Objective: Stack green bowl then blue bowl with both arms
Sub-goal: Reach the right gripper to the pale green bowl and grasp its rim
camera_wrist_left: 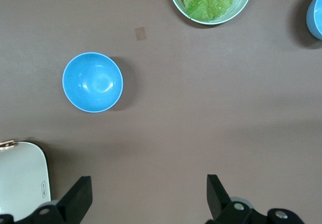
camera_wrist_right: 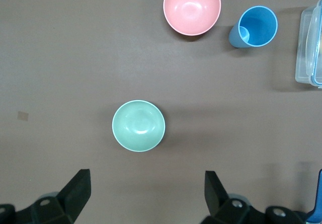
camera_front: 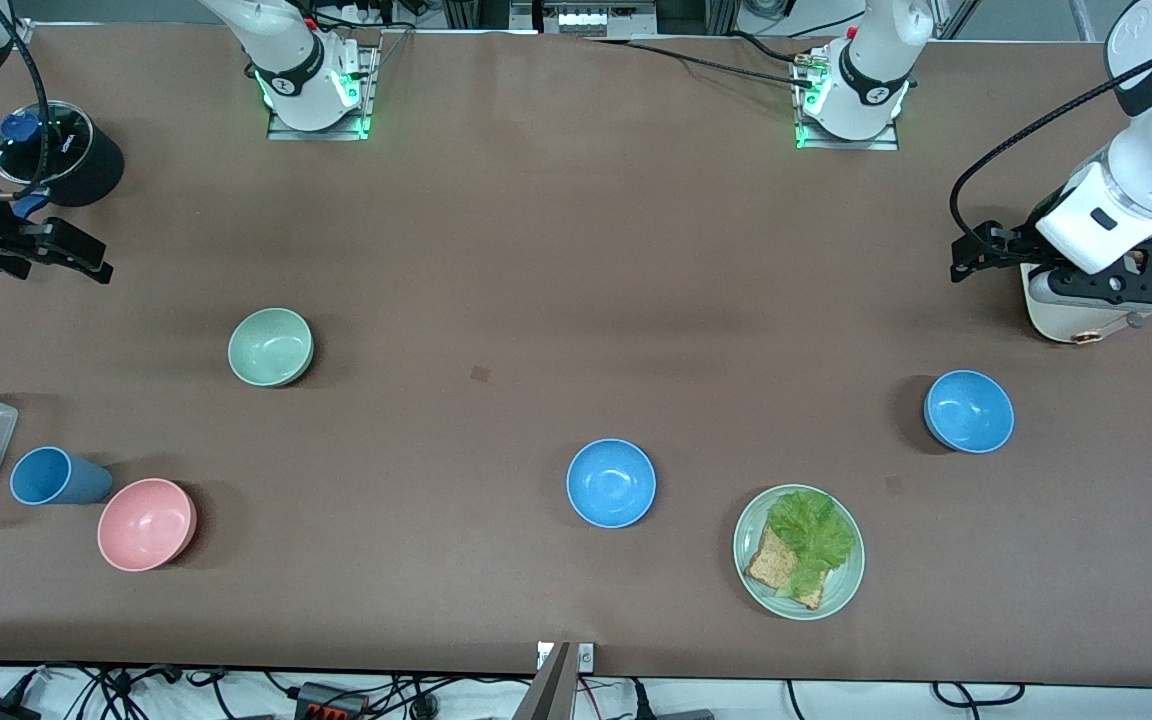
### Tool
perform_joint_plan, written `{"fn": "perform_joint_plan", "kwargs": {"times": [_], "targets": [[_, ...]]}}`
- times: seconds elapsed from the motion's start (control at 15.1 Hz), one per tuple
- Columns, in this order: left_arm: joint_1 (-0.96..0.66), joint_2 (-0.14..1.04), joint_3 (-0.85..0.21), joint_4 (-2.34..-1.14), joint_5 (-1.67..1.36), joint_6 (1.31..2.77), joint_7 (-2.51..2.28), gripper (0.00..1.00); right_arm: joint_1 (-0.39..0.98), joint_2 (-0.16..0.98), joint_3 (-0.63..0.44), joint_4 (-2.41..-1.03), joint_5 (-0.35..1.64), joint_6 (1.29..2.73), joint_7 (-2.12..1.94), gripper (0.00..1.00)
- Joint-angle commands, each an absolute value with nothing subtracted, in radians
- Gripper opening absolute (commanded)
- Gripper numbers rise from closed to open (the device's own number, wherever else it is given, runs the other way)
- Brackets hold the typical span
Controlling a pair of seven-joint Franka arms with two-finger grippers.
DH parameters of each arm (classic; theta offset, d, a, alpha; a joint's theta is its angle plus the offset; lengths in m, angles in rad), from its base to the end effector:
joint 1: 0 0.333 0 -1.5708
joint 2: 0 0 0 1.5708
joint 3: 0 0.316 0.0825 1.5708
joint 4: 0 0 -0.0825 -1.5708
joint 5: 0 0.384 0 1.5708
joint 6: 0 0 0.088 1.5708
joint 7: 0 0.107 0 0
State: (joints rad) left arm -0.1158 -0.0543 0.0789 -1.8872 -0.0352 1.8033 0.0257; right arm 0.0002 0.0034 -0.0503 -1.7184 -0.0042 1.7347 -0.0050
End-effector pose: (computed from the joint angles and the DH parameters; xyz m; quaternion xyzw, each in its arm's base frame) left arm 0.5419 -0.0222 0.5236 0.9993 -0.0271 -0.0150 0.0191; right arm 0.5643 -0.0286 0.5667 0.9997 -0.0222 0.0064 0.0023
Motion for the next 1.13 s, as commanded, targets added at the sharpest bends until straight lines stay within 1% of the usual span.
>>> {"fn": "perform_joint_plan", "kwargs": {"times": [0.0,0.27,0.4,0.6,0.8,1.06], "targets": [[-0.112,-0.037,0.080,-1.852,-0.046,1.769,0.040,1.00,-0.002,-0.012,-0.046,-1.741,-0.012,1.750,-0.006,1.00],[-0.112,-0.032,0.080,-1.848,-0.046,1.761,0.041,1.00,-0.003,-0.006,-0.048,-1.741,-0.014,1.747,-0.006,1.00],[-0.109,-0.029,0.081,-1.844,-0.046,1.756,0.043,1.00,-0.002,0.021,-0.048,-1.743,-0.014,1.753,0.006,1.00],[-0.107,-0.015,0.083,-1.832,-0.046,1.750,0.046,1.00,0.002,0.135,-0.048,-1.743,-0.014,1.775,0.009,1.00],[-0.107,-0.012,0.083,-1.827,-0.046,1.749,0.041,1.00,0.002,0.271,-0.046,-1.743,-0.014,1.865,0.009,1.00],[-0.109,-0.011,0.081,-1.827,-0.046,1.749,0.040,1.00,0.005,0.406,-0.046,-1.752,-0.006,1.933,0.011,1.00]]}}
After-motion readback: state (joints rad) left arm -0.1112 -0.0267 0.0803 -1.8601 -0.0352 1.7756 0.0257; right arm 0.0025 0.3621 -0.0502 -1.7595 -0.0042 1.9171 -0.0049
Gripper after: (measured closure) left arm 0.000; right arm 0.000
